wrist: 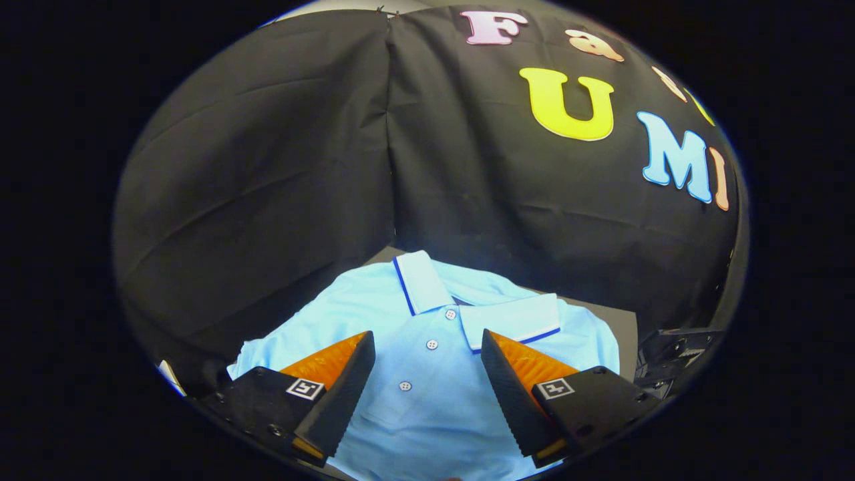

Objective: Put the clothes into the washing machine and then close the washing machine lid.

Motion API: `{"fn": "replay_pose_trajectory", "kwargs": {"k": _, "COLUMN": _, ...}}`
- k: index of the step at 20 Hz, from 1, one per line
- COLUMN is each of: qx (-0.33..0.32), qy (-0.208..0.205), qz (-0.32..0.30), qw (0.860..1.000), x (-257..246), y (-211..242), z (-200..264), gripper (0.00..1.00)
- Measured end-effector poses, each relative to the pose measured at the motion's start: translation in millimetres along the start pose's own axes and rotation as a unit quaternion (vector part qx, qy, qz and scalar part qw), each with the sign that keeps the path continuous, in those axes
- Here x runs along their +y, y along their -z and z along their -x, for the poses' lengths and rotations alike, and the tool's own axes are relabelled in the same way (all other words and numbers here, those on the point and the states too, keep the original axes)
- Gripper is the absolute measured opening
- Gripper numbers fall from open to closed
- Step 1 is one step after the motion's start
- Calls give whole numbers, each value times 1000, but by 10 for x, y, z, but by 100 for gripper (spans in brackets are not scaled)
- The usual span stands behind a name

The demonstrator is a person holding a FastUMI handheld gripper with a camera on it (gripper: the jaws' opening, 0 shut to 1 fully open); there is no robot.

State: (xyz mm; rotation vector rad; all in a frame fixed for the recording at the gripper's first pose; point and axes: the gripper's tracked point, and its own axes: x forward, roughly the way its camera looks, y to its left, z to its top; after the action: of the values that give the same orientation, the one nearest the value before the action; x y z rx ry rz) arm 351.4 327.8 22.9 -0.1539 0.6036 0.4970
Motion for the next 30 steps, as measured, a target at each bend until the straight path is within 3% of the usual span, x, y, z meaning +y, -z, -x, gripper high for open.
{"fn": "replay_pose_trajectory", "kwargs": {"k": 4, "qx": 66, "qy": 0, "qz": -10, "qw": 998, "x": -7, "y": 241, "z": -118, "gripper": 99}}
{"fn": "replay_pose_trajectory", "kwargs": {"k": 9, "qx": 88, "qy": 2, "qz": 9, "qw": 996, "x": -15, "y": 225, "z": -117, "gripper": 99}}
{"fn": "replay_pose_trajectory", "kwargs": {"k": 11, "qx": 93, "qy": -3, "qz": 15, "qw": 996, "x": 6, "y": 235, "z": -141, "gripper": 93}}
{"fn": "replay_pose_trajectory", "kwargs": {"k": 15, "qx": 79, "qy": -4, "qz": 3, "qw": 997, "x": -8, "y": 186, "z": -207, "gripper": 19}}
{"fn": "replay_pose_trajectory", "kwargs": {"k": 20, "qx": 74, "qy": -9, "qz": -8, "qw": 997, "x": 17, "y": 224, "z": -191, "gripper": 19}}
{"fn": "replay_pose_trajectory", "kwargs": {"k": 21, "qx": 66, "qy": -12, "qz": -8, "qw": 998, "x": 23, "y": 224, "z": -215, "gripper": 2}}
{"fn": "replay_pose_trajectory", "kwargs": {"k": 24, "qx": 52, "qy": -15, "qz": 10, "qw": 998, "x": 6, "y": 169, "z": -184, "gripper": 2}}
{"fn": "replay_pose_trajectory", "kwargs": {"k": 30, "qx": -67, "qy": -36, "qz": 5, "qw": 997, "x": 49, "y": -228, "z": 199, "gripper": 1}}
